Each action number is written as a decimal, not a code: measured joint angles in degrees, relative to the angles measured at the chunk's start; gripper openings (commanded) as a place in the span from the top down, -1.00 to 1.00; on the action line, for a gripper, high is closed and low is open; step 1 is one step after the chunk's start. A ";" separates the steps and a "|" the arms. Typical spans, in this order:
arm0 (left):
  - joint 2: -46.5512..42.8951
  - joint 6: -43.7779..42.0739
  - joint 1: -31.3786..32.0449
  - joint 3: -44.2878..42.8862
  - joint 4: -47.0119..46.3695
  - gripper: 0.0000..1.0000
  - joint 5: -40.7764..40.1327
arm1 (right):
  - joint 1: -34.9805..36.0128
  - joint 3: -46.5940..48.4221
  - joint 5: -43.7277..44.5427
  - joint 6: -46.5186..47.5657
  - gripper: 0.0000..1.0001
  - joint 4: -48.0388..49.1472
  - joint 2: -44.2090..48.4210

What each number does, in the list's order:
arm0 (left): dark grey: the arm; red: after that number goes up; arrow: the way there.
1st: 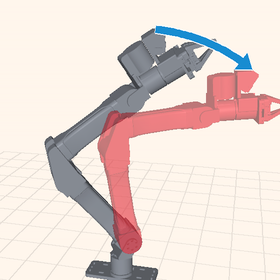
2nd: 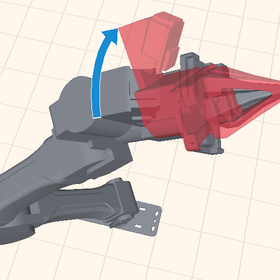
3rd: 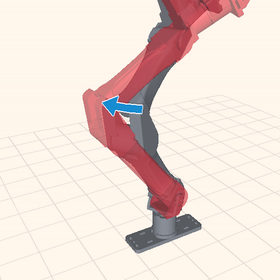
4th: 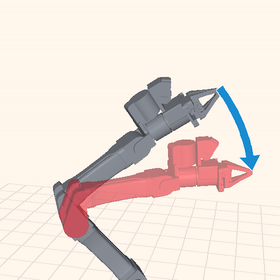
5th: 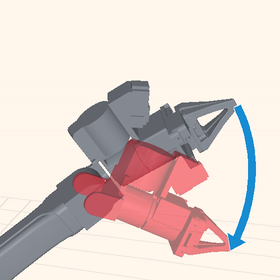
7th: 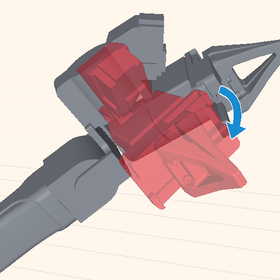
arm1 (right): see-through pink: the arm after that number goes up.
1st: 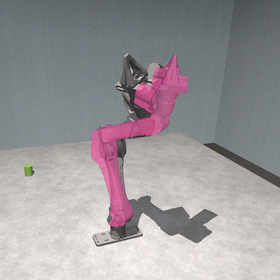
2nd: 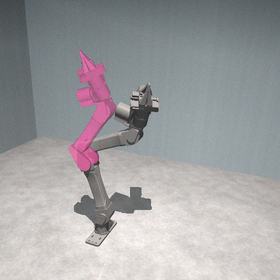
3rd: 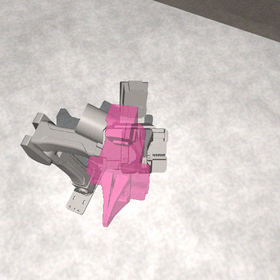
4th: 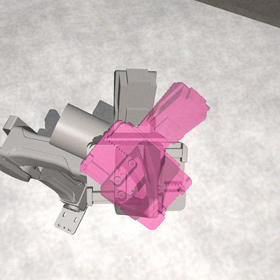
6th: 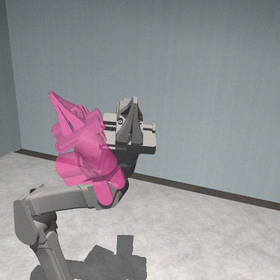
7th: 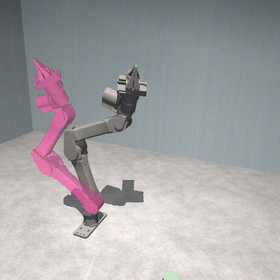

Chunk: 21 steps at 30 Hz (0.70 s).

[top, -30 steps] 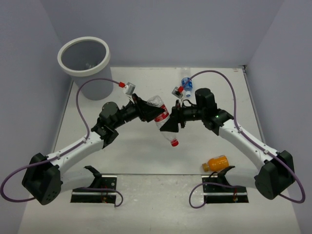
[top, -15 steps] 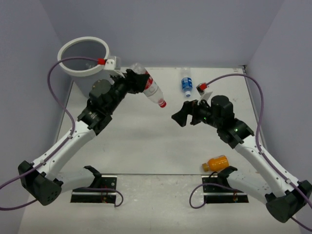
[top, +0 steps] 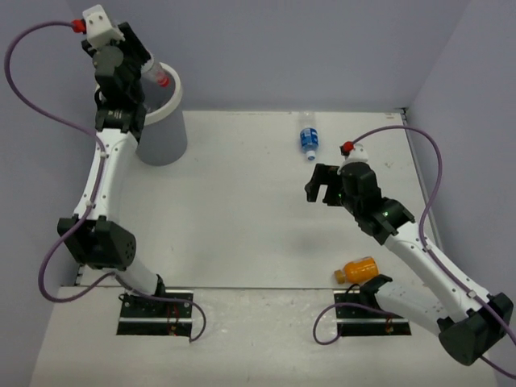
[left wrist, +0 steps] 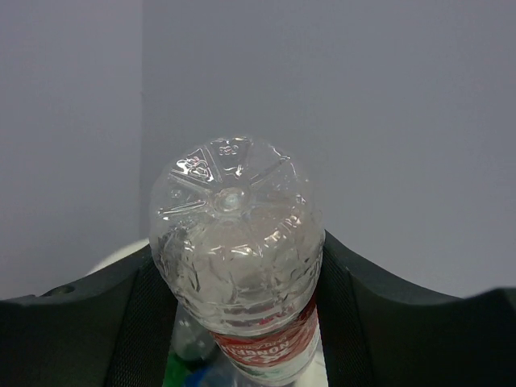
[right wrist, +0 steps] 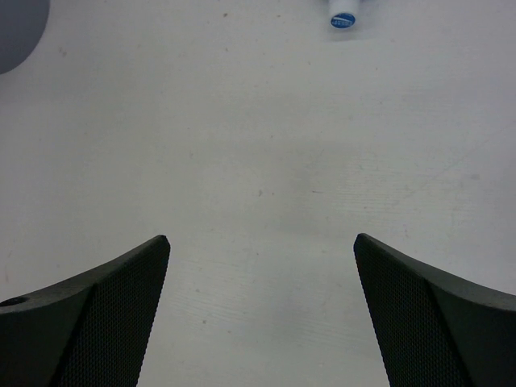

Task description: Put the plastic bottles in the bin

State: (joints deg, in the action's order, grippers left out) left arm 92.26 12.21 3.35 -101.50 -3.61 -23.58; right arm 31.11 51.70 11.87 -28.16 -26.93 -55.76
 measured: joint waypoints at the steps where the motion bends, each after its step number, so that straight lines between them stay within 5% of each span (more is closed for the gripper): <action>1: 2.76 -0.83 -0.97 -3.57 0.01 0.78 -0.52 | 0.00 0.00 0.52 -0.09 -0.97 -0.19 -0.67; 6: 10.32 -3.13 -5.06 -11.27 0.22 0.66 -2.05 | -0.11 0.02 1.92 -0.16 -0.98 -0.78 -3.27; 8: 11.31 -3.41 -6.18 -11.21 0.47 0.18 -2.67 | -0.25 0.04 2.27 -0.18 -0.97 -0.98 -3.94; 9: 11.71 -3.44 -6.64 -11.12 0.54 -0.24 -2.91 | -0.35 0.07 2.37 -0.18 -0.97 -1.04 -4.22; 10: 11.91 -3.40 -6.97 -10.75 0.58 -0.92 -3.00 | -0.40 0.23 2.46 -0.18 -0.97 -1.14 -4.49; 21: 11.64 -2.62 -7.45 -7.12 2.79 -1.00 2.67 | -2.51 4.37 2.57 -0.18 -0.97 -1.39 -11.00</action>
State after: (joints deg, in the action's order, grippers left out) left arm 103.90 9.58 -4.10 -108.62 -0.82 -20.91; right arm 28.60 56.07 14.44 -28.34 -28.32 -66.76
